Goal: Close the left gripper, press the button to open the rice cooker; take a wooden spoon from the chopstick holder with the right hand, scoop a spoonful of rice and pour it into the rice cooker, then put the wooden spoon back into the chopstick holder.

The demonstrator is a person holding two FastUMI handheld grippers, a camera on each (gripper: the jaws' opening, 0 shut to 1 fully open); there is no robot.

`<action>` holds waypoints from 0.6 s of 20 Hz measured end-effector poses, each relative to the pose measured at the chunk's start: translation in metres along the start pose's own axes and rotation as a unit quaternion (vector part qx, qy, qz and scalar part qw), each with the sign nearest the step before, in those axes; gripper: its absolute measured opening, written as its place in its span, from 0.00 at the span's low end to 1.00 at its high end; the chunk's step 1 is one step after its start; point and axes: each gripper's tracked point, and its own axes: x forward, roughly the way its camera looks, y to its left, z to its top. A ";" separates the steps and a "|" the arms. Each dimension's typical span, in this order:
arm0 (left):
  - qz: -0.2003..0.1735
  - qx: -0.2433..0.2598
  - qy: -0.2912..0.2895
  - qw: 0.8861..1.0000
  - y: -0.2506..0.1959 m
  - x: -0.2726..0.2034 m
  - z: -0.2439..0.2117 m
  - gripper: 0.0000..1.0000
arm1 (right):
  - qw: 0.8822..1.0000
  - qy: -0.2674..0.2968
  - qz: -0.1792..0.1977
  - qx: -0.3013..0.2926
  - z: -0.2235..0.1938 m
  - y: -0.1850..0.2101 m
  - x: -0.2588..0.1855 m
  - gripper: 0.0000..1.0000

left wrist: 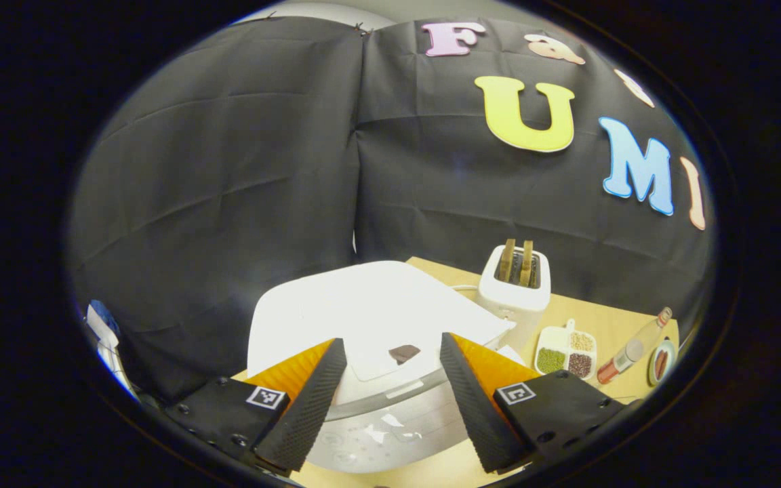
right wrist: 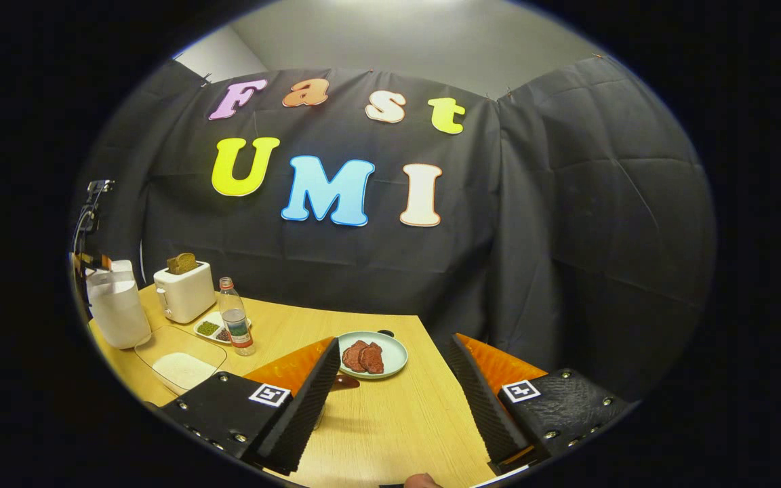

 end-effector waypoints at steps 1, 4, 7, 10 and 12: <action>0.000 0.006 0.006 1.000 -0.002 0.003 -0.005 0.98 | 1.000 0.001 0.001 -0.002 -0.002 0.000 0.000 0.98; -0.002 0.021 0.031 0.999 -0.008 0.010 -0.019 0.98 | 1.000 0.007 0.007 0.002 -0.004 0.008 0.000 0.98; -0.013 0.018 0.030 0.999 -0.008 0.009 -0.017 0.99 | 1.000 0.005 0.017 0.001 0.000 0.019 0.000 0.98; -0.029 0.000 0.027 0.999 -0.009 0.008 -0.016 1.00 | 0.999 0.006 0.046 0.006 0.006 0.048 0.000 0.98; -0.043 -0.002 -0.005 0.999 -0.009 0.010 -0.007 1.00 | 0.998 -0.006 0.058 0.002 0.019 0.064 -0.001 0.98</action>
